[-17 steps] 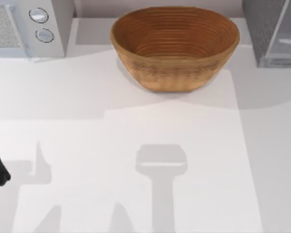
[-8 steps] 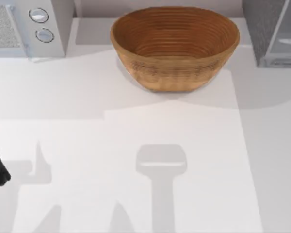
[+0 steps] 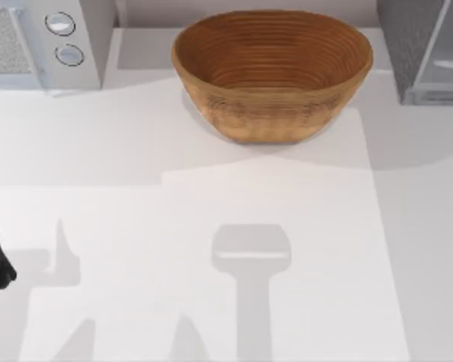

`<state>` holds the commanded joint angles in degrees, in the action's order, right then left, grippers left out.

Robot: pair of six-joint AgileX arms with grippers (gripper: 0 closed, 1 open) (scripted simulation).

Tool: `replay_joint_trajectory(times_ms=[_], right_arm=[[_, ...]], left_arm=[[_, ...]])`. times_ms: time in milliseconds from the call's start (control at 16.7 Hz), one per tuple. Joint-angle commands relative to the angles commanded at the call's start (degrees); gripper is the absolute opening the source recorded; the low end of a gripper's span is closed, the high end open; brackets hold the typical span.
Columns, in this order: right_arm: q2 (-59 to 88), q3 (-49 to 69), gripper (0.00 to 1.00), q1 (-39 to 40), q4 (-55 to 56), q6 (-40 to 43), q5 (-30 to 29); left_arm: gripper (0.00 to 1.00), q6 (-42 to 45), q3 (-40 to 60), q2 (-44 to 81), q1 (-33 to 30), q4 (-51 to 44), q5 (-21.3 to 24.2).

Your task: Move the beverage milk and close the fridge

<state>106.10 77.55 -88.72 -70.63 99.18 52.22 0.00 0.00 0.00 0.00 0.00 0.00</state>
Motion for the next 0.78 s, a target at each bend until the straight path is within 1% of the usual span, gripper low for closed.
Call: replay_joint_trajectory(times_ms=[300,540,660,780], right_arm=[[1.12,0.52,1.00,16.39,19.64,-24.99,-3.12],[0.56,-0.68,1.00,27.06,36.43,-44.92,-6.08],[-0.03,-1.58,1.00,30.88,43.63,-52.85,-7.43],[-0.63,-2.44,1.00,33.59,49.30,-58.61,-8.51]], left_arm=[[1.00,0.00,0.00,0.00,0.00,0.00,0.00],[1.00,0.00,0.00,0.00,0.00,0.00,0.00],[1.00,0.00,0.00,0.00,0.00,0.00,0.00],[1.00,0.00,0.00,0.00,0.00,0.00,0.00]])
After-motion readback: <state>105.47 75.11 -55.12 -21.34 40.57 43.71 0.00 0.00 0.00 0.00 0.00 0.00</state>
